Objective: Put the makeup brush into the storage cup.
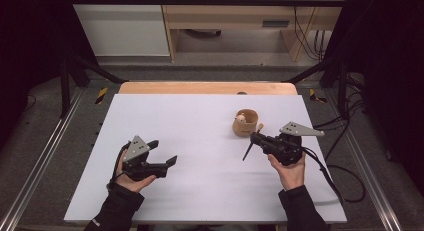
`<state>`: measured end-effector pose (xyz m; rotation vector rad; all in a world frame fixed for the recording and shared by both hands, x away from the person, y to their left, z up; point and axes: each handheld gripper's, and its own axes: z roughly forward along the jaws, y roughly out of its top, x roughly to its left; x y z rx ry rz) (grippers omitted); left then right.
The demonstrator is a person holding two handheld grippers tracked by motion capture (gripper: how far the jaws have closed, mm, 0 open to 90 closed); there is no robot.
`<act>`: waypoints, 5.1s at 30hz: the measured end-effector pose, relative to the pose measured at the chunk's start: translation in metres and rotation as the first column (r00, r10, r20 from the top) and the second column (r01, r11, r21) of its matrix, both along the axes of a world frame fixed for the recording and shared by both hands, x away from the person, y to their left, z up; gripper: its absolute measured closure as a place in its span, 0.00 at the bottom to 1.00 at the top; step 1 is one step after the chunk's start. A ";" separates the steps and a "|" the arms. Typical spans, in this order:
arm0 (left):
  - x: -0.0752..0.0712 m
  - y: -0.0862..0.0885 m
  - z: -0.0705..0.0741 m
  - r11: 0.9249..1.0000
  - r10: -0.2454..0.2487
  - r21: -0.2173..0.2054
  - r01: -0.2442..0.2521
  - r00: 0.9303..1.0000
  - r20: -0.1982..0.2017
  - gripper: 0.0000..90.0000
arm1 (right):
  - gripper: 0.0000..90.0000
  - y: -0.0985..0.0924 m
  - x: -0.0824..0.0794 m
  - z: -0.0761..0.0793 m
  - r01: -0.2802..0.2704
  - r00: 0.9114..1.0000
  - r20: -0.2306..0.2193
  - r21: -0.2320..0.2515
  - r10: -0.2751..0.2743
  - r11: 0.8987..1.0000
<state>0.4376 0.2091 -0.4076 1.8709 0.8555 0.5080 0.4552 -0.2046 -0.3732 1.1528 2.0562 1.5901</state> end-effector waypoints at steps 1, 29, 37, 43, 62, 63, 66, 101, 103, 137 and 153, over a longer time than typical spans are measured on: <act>0.000 0.000 0.000 1.000 0.000 0.000 0.000 1.000 0.000 0.16 | 0.93 0.000 0.000 0.000 0.000 1.000 0.000 0.000 0.000 1.000; 0.001 0.020 -0.008 0.999 0.016 0.035 -0.016 1.000 -0.009 0.14 | 0.93 -0.004 0.027 0.031 0.083 0.996 0.036 -0.017 -0.083 0.996; 0.002 0.022 -0.009 0.999 0.018 0.039 -0.017 1.000 -0.009 0.14 | 0.93 -0.003 0.034 0.038 0.109 0.993 0.053 -0.044 -0.107 0.993; 0.002 0.023 -0.009 0.999 0.021 0.035 -0.021 1.000 -0.011 0.14 | 0.93 -0.003 0.041 0.040 0.125 0.991 0.050 -0.052 -0.122 0.991; 0.004 0.029 -0.009 0.999 0.018 0.041 -0.017 1.000 -0.011 0.12 | 0.93 -0.002 0.059 0.047 0.177 0.983 0.071 -0.067 -0.172 0.982; 0.004 0.029 -0.009 0.999 0.020 0.039 -0.019 1.000 -0.011 0.12 | 0.93 -0.002 0.060 0.047 0.177 0.982 0.072 -0.068 -0.172 0.982; 0.004 0.032 -0.009 0.999 0.026 0.036 -0.025 1.000 -0.011 0.12 | 0.93 -0.002 0.061 0.047 0.182 0.982 0.071 -0.068 -0.177 0.981; -0.001 0.066 -0.010 0.997 0.076 0.026 -0.076 0.997 0.002 0.08 | 0.93 0.003 0.090 0.043 0.249 0.966 0.094 -0.090 -0.241 0.964; -0.001 0.067 -0.010 0.997 0.077 0.027 -0.077 0.997 0.001 0.08 | 0.93 0.004 0.093 0.042 0.254 0.965 0.094 -0.093 -0.245 0.963; 0.000 0.069 -0.012 0.996 0.085 0.033 -0.085 0.996 -0.001 0.08 | 0.93 0.009 0.122 0.003 0.288 0.958 0.033 -0.145 -0.286 0.947; 0.001 0.068 -0.012 0.996 0.084 0.036 -0.084 0.996 -0.002 0.08 | 0.92 0.011 0.126 -0.013 0.282 0.958 -0.010 -0.172 -0.288 0.944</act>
